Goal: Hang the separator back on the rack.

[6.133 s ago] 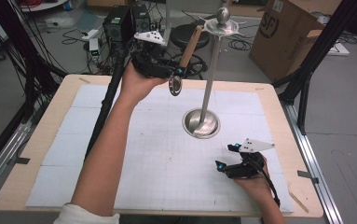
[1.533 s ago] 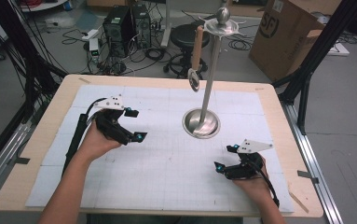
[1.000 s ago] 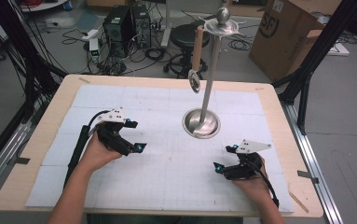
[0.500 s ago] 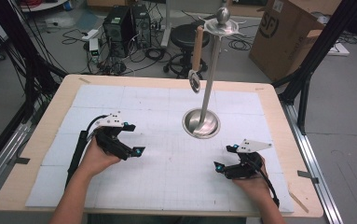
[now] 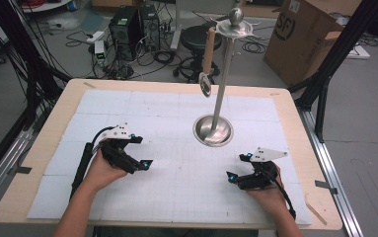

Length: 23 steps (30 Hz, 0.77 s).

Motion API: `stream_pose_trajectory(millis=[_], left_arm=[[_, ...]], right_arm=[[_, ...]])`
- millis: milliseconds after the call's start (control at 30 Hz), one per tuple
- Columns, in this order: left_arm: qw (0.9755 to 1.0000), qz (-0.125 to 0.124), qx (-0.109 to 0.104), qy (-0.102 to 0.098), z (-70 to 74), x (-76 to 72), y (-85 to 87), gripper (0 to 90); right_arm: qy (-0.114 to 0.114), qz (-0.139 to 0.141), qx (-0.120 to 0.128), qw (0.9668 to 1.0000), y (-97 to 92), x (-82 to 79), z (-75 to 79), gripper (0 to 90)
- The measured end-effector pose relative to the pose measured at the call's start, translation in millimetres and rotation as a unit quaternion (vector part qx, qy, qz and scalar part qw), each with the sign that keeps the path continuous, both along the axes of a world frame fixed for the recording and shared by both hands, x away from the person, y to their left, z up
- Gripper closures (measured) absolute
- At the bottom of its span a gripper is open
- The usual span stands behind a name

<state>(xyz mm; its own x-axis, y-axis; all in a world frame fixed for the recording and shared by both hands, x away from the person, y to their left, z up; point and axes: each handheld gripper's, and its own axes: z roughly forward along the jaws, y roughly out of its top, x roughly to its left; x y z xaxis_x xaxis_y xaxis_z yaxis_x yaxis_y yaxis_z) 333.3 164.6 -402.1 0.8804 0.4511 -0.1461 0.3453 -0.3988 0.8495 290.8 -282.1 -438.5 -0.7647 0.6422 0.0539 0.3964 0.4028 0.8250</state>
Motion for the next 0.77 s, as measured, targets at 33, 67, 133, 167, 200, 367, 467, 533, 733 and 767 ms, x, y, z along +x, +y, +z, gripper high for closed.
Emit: stream_pose_trajectory(millis=[33, 67, 133, 167, 200, 367, 467, 533, 733, 767], left_arm=[[1.0000, -0.001, 0.002, 0.000, 0.0, -0.1, 0.0, 1.7], [1.0000, 0.001, 0.002, 0.001, -0.2, -0.4, -0.2, 1.7], [1.0000, 0.002, 0.003, 0.000, 0.3, -1.0, 0.2, 1.7], [1.0000, 0.002, 0.003, -0.001, 0.7, -1.1, 0.8, 1.7], [1.0000, 0.001, 0.000, -0.001, 0.9, -1.0, 1.1, 1.7], [1.0000, 0.005, 0.002, 0.002, -0.7, 0.1, 2.1, 1.7], [1.0000, 0.002, 0.006, 0.006, -2.7, 0.9, 0.8, 1.7], [0.9999, 0.003, 0.010, 0.008, -3.6, 0.9, -0.5, 1.7], [0.9999, 0.004, 0.011, 0.010, -4.0, 1.7, 0.0, 1.7], [0.9999, 0.005, 0.010, 0.010, -4.2, 2.2, 0.4, 1.7]], right_arm=[[0.001, -0.001, 0.000, 1.0000, 0.2, -0.5, 0.1, 15.1], [0.000, -0.001, -0.001, 1.0000, 0.2, -0.5, 0.2, 15.1], [-0.001, -0.003, 0.001, 1.0000, -0.4, -0.6, 0.6, 15.1], [0.000, -0.003, 0.002, 1.0000, -0.6, -0.7, 0.8, 15.2], [-0.001, -0.002, 0.002, 1.0000, -0.8, -0.4, 0.8, 15.1], [0.001, -0.001, 0.001, 1.0000, -0.2, -0.2, 0.2, 15.2], [0.000, -0.001, 0.001, 1.0000, -0.4, 0.3, 0.1, 15.2], [0.000, -0.001, 0.001, 1.0000, -0.2, 0.5, -0.2, 15.2], [0.000, -0.001, 0.001, 1.0000, 0.0, 0.3, -0.2, 15.3], [0.001, -0.001, 0.001, 1.0000, 0.0, 0.2, -0.2, 15.3]])
